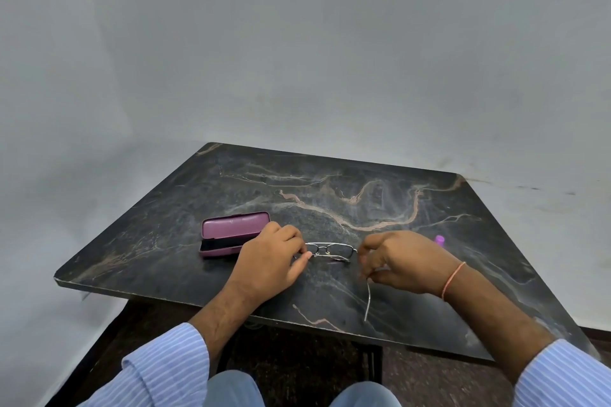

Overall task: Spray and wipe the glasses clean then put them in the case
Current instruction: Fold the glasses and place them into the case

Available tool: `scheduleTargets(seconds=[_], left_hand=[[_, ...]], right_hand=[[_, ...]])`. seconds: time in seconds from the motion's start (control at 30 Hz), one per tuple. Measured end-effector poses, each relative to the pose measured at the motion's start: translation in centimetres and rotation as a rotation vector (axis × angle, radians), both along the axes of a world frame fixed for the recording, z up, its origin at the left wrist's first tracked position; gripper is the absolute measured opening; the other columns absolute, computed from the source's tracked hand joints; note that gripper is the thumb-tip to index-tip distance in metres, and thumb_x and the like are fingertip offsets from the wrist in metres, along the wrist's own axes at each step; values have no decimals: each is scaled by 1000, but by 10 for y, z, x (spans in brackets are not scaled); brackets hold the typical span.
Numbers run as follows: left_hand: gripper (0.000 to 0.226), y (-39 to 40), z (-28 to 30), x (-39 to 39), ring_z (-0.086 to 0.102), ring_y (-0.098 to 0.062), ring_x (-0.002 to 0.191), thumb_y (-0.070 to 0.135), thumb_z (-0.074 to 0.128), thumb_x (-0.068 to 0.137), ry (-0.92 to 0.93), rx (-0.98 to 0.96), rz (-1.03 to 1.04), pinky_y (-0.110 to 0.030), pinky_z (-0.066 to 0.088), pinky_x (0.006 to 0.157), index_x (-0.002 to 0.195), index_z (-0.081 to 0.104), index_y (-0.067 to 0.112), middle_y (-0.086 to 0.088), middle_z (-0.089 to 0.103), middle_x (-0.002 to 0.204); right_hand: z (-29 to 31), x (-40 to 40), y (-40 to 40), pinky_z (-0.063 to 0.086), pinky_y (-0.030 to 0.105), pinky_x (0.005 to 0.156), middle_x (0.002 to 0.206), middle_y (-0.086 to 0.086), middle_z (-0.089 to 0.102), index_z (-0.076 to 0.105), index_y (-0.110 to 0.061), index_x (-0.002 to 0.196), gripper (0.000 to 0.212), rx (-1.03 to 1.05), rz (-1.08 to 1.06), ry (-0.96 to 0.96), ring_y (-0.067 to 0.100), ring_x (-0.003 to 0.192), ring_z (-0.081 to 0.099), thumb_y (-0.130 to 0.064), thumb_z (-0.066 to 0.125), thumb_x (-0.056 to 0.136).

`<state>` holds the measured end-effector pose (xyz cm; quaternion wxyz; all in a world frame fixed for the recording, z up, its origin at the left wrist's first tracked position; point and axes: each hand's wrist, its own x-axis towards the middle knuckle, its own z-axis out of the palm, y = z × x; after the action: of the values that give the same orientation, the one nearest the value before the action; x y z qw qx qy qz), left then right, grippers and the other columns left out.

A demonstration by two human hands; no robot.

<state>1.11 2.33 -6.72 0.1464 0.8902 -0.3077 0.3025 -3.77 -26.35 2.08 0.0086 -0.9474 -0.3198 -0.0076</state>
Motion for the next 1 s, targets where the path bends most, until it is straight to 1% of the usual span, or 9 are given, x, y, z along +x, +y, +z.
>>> scheduleTargets(seconds=[0.1,0.2,0.33,0.47,0.63,0.73,0.8,0.9,1.0], left_hand=[[17,-1,-1,0,62,-12,87,44,78,95,-13,-6,4,-20,52,63,90,79,28,16,72,98],[17,-1,-2,1,62,-12,87,45,77,96,-17,-1,-4,-20,53,63,91,79,28,17,73,99],[17,-3,-3,2,62,-12,88,45,77,96,-19,16,-14,-19,51,65,91,80,29,17,73,99],[17,-2,-2,3,63,-10,88,46,77,96,-13,25,-18,-15,46,67,92,80,30,18,73,99],[17,0,-1,0,64,-10,91,48,69,101,34,-50,-29,-25,57,74,102,76,32,18,76,101],[23,1,1,-5,65,-9,94,51,62,103,62,-91,-25,-27,57,77,109,76,33,18,78,102],[28,2,2,-8,65,-8,95,56,61,102,75,-93,-25,-27,58,77,112,75,34,19,77,102],[36,3,1,-11,65,-7,95,65,64,97,87,-84,-29,-26,59,73,116,73,36,20,76,103],[43,5,1,-12,65,-5,98,69,69,92,103,-59,-29,-23,58,73,121,71,37,21,76,107]], right_hand=[[0,-1,5,54,31,81,116,-17,69,82,-38,104,17,-7,-11,7,8,102,68,-36,70,92],[-2,1,9,55,33,83,117,-19,69,81,-39,108,22,-21,-21,-3,6,103,67,-44,68,91],[-4,5,16,56,35,80,115,-18,69,80,-39,109,26,-45,-42,-32,7,102,67,-50,65,92],[-7,8,25,55,34,77,111,-17,70,81,-39,107,25,-36,-87,-79,7,100,67,-52,66,93],[-15,12,37,55,35,70,104,-12,70,80,-34,103,25,-2,-179,-145,14,95,69,-52,66,93],[-21,14,44,55,33,69,105,-11,71,78,-34,104,26,3,-230,-199,15,95,69,-53,64,94],[-25,15,47,53,32,67,102,-10,72,78,-33,102,25,24,-260,-224,16,93,69,-53,64,94],[-30,16,51,56,32,67,97,-11,73,73,-32,97,23,58,-311,-242,16,89,70,-51,61,93],[-33,18,53,58,35,70,97,-11,75,66,-33,100,21,77,-346,-261,17,89,71,-51,60,90]])
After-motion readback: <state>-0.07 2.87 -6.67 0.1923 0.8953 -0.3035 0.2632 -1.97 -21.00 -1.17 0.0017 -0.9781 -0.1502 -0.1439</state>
